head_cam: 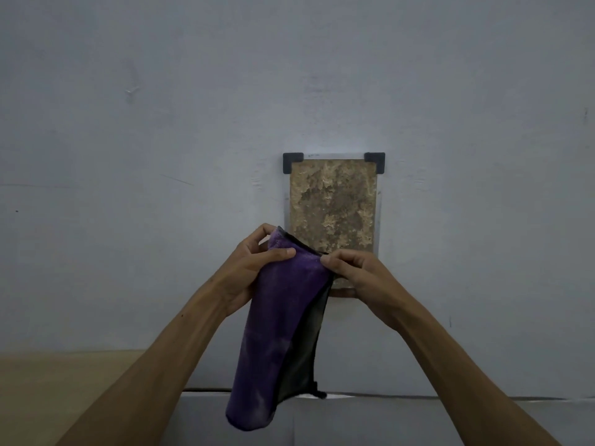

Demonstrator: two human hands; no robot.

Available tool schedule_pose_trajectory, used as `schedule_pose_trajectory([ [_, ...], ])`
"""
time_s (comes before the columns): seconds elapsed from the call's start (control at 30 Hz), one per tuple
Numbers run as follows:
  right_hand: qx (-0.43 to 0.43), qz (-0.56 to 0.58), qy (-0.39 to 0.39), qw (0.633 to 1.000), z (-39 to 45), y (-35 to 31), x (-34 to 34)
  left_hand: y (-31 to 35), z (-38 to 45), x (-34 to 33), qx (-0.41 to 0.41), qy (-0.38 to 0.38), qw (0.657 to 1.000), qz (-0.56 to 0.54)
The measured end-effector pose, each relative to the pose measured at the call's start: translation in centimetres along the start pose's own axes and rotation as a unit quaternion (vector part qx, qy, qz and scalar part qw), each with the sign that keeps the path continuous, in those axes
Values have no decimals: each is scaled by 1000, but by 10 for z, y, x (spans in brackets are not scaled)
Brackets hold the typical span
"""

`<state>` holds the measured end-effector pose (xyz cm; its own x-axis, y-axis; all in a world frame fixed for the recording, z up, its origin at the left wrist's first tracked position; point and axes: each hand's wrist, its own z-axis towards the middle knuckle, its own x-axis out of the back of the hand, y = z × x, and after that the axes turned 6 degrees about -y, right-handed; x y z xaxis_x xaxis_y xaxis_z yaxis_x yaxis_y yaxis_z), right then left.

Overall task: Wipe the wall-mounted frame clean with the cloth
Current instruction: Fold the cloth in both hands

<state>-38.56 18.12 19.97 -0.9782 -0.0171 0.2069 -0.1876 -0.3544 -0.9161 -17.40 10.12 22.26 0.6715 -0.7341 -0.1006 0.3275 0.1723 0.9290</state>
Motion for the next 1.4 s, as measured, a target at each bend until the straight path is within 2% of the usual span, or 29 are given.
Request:
schedule_pose_trajectory([
  [0.1, 51, -38, 10, 998, 0, -13, 2, 14, -1, -5, 0, -31, 999, 27],
  [0.2, 108, -129, 28, 985, -1, -34, 4, 29, 2, -5, -1, -38, 982, 182],
  [0.3, 130, -174, 21, 976, -1, -48, 8, 47, 6, -5, -43, -38, 941, 334],
  [0.43, 116, -82, 26, 990, 2, -55, 15, 70, 10, -6, -162, -26, 847, 505],
  [0.53, 121, -1, 46, 992, 6, -60, 16, 76, 12, -7, -214, -3, 826, 522],
  [0.6, 125, 40, 61, 989, 8, -62, 14, 77, 12, -6, -203, 26, 831, 517],
  [0.67, 119, 70, 76, 988, 11, -61, 12, 78, 12, -1, -140, 34, 870, 471],
  [0.77, 94, 71, 97, 988, 17, -54, 7, 70, 8, 3, -47, -15, 934, 353],
  [0.97, 84, -87, 191, 974, 32, -30, -3, 50, 5, 3, -6, -16, 971, 239],
  [1.03, 80, -130, 217, 964, 33, -21, -4, 44, 6, 5, -8, 19, 978, 206],
  [1.1, 65, -141, 230, 961, 34, -12, -6, 34, 5, 2, 3, 84, 987, 137],
  [1.2, 21, -86, 233, 968, 33, 0, -16, 4, 2, -6, 65, 122, 989, 56],
  [1.27, -27, 5, 212, 977, 30, 8, -24, -21, -4, -3, 128, 125, 983, 45],
  [1.33, -85, 128, 142, 978, 21, 13, -30, -43, -12, 2, 183, 139, 971, 71],
  [1.4, -129, 203, 64, 969, 10, 20, -31, -57, -18, 6, 214, 140, 957, 139],
])
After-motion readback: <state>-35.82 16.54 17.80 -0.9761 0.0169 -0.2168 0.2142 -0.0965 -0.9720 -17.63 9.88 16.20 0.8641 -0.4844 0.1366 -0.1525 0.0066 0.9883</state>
